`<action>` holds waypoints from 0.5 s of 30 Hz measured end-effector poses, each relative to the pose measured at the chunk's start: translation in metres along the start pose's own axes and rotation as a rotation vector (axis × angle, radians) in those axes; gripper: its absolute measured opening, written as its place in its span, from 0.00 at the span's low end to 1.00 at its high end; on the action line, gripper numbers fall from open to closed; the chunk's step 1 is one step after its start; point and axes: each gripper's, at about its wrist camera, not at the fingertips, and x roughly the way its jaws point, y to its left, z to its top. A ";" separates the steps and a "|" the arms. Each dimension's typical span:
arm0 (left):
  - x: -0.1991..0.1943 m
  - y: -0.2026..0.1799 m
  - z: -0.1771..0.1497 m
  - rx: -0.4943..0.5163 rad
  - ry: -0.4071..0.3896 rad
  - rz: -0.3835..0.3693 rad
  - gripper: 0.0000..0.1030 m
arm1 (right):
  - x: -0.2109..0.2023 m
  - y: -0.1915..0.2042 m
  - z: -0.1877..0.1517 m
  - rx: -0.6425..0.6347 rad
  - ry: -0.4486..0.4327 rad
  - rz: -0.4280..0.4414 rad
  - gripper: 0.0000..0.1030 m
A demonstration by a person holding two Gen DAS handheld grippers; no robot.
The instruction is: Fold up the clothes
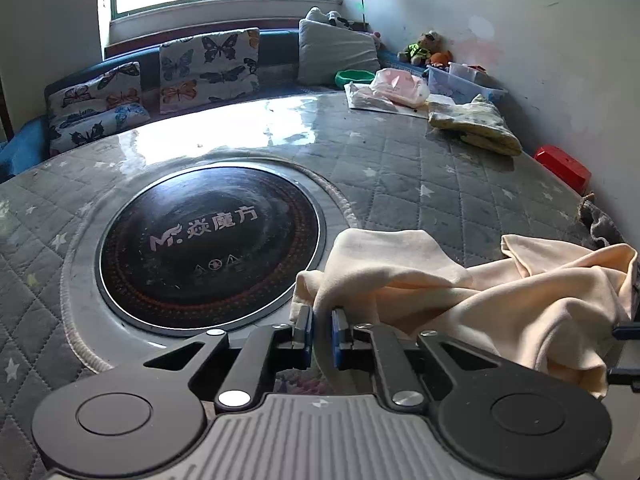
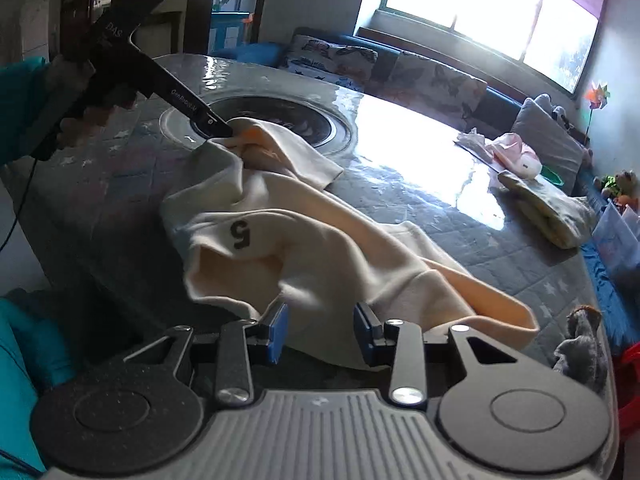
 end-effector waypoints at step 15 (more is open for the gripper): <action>-0.021 -0.006 -0.005 0.004 -0.036 0.011 0.17 | 0.012 0.024 -0.001 -0.039 -0.019 -0.047 0.02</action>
